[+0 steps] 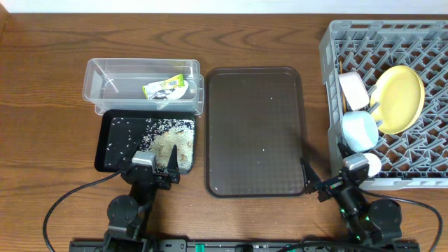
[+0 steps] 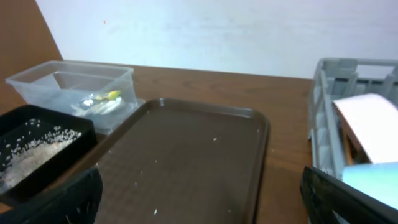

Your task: Sort waste into correct bins and load items into the dishwasher rack

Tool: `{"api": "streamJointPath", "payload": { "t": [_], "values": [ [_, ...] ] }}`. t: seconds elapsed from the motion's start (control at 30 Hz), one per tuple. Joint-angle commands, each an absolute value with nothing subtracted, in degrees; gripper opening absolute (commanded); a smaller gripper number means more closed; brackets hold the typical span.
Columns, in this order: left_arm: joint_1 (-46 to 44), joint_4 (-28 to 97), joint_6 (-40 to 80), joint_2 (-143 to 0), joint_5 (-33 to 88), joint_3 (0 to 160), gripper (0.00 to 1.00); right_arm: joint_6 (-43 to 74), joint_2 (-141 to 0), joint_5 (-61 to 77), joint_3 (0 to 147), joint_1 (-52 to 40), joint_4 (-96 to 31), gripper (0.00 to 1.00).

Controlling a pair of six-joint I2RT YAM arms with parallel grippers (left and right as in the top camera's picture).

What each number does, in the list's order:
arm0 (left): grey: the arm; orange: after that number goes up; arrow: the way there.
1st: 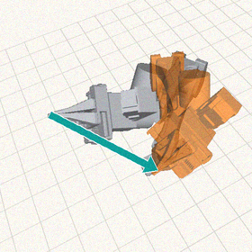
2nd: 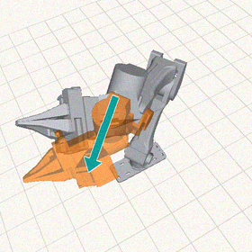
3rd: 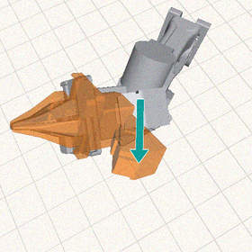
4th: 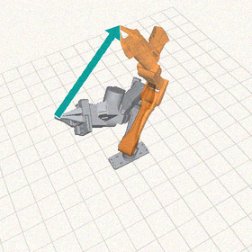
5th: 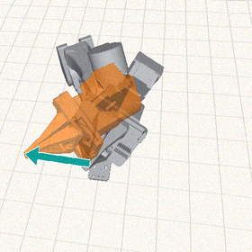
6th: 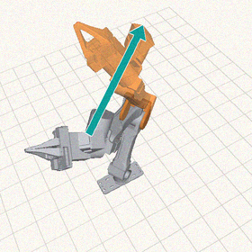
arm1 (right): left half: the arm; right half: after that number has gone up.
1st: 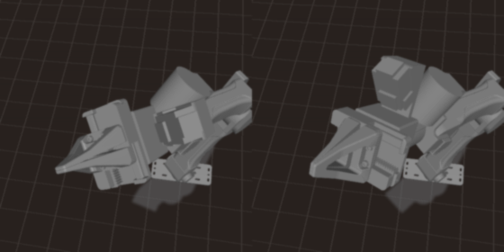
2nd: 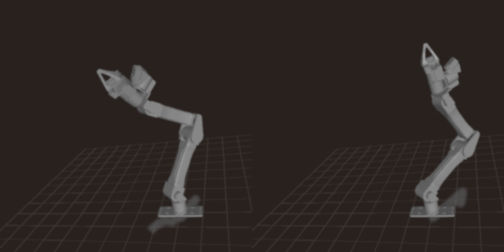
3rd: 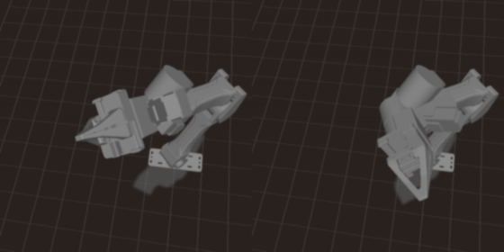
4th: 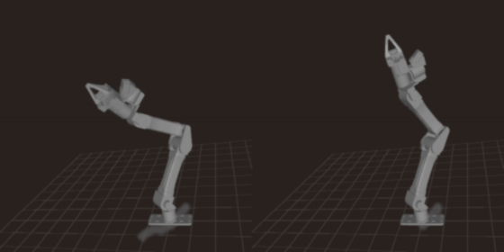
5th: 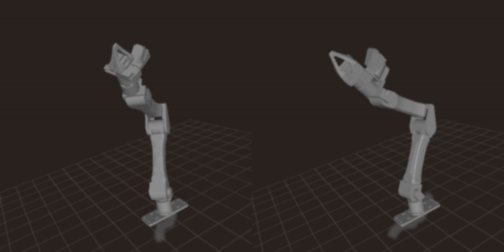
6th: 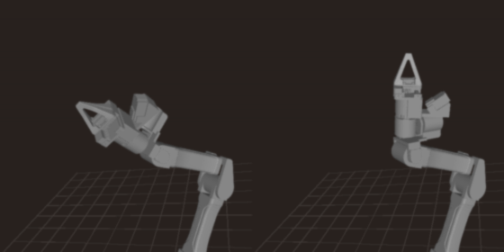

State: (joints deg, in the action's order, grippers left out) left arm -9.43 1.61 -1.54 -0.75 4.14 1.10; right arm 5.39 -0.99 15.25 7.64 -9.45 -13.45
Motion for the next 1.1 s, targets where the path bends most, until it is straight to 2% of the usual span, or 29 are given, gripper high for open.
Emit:
{"api": "streamJointPath", "payload": {
  "t": [0.0,0.13,1.07],
  "values": [
    [-9.2,3.6,-1.9,-0.6,5.0,0.2,0.91,5.1,-0.3,16.8,4.2,-9.8,-9.7,0.99],
    [-9.2,3.6,-1.9,-0.6,5.0,0.2,0.91,5.0,-0.3,16.7,0.3,-11.6,-2.4,0.99],
    [-9.2,3.6,-1.9,-0.6,5.0,0.2,0.91,5.1,-0.3,16.6,0.3,-12.4,-2.7,0.99]
  ]
}}
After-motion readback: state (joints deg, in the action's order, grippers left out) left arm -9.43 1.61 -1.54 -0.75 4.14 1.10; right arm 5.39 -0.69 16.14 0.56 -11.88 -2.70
